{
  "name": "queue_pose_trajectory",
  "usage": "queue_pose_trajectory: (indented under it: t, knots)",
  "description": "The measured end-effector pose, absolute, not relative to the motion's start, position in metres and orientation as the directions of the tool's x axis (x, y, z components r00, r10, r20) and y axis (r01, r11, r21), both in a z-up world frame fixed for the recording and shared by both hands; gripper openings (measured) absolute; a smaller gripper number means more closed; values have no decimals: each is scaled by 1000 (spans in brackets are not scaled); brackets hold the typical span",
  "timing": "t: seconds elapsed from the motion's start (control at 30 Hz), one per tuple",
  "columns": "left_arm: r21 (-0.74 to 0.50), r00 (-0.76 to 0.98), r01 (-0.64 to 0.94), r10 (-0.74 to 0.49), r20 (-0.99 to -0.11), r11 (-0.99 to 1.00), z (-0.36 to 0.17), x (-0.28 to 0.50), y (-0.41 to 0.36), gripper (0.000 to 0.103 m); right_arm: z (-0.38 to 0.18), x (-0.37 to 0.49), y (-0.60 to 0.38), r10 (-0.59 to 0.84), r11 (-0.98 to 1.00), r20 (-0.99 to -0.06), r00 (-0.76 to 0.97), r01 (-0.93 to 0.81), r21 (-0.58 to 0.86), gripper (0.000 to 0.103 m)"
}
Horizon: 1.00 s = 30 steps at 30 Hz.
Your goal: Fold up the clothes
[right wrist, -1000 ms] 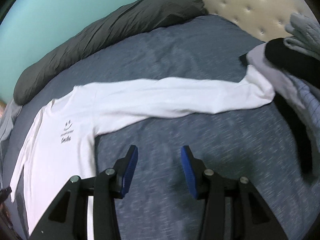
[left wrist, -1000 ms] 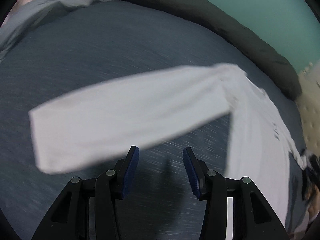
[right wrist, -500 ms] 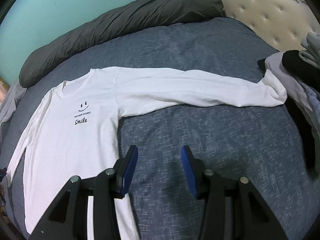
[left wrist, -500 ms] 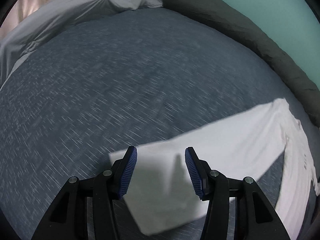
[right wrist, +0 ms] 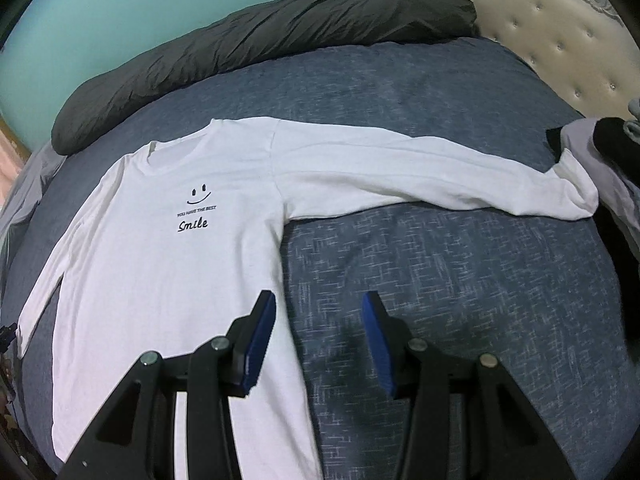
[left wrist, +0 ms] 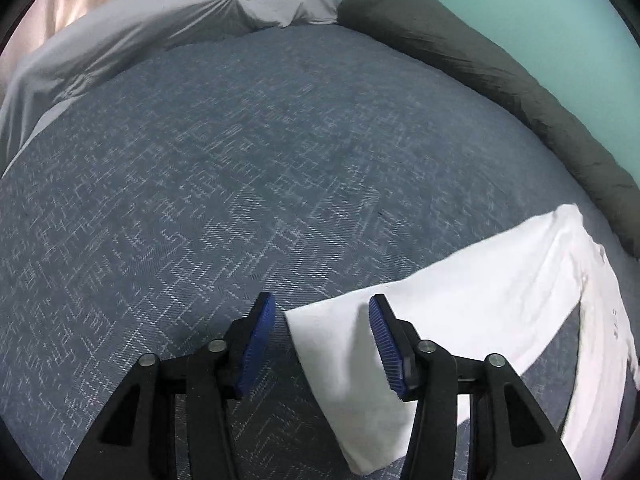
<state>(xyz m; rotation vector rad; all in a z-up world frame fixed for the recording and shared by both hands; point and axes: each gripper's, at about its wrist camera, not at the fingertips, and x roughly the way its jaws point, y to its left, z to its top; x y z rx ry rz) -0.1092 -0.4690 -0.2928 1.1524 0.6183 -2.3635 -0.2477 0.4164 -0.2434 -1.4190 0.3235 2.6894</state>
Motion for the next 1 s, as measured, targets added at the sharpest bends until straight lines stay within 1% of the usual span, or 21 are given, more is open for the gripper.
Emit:
queue_pose_trajectory:
  t: [0.03,0.07,0.1,0.27,0.4,0.5,0.63,0.87,1.0]
  knots:
    - [-195,-559,554,-188,-807,-809,-292,-110,-469,29,-243,-247,416,-26,-974,-823,-567,-172,149,46]
    - [-193,-560,547,-185,-807,-814,-292,-111,-469,12,-243,-247,415,-27,-974,-823,-567,-172,150,46]
    - [-191,-561,540,-182,-807,-820,-291,-112,-469,4,-243,-247,414,-26,-973,-824,-566,-173,150,46]
    - [-172,-592,514,-202,-780,-841,-275,-116,-464,4,-243,-246,416,-28,-972,-823,-567,-178,156,46]
    - [-172,-616,536,-243,-749,-827,-254,-111,-469,3,-245,-244,418,-35,-966,-823,-566,-192,173,46]
    - [-167,-612,554,-263,-746,-816,-246,-108,-476,3,-247,-244,421,-43,-960,-824,-564,-205,190,46]
    - [-204,-613,599,-279,-739,-775,-239,-104,-496,3,-252,-242,420,-44,-959,-829,-558,-210,192,46]
    - [-225,-551,661,-259,-793,-716,-268,-113,-539,3,-258,-242,420,-38,-957,-839,-543,-222,187,46]
    - [-194,-512,673,-260,-819,-713,-284,-120,-542,3,-261,-242,421,-28,-957,-847,-531,-229,175,46]
